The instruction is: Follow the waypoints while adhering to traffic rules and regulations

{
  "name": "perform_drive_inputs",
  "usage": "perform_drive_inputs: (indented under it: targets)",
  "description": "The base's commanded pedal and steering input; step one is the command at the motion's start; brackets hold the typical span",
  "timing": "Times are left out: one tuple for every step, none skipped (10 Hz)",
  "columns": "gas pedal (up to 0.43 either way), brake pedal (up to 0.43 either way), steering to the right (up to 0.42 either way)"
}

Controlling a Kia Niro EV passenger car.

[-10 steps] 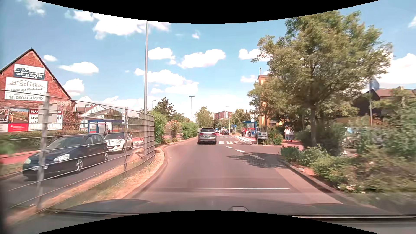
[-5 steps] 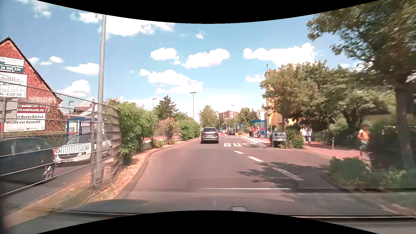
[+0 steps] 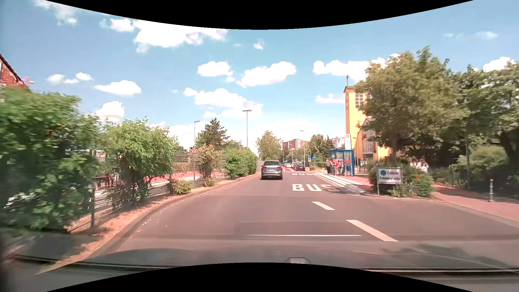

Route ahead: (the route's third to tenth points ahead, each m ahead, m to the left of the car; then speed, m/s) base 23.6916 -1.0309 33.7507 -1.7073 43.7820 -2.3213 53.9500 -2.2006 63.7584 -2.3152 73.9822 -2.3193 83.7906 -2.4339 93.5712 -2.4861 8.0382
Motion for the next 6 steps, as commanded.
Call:
perform_drive_inputs:
  targets:
    - [0.000, 0.000, -0.050]
    - [0.000, 0.000, -0.046]
    - [0.000, 0.000, -0.039]
    - [0.000, 0.000, -0.028]
    - [0.000, 0.000, -0.020]
    - [0.000, 0.000, -0.019]
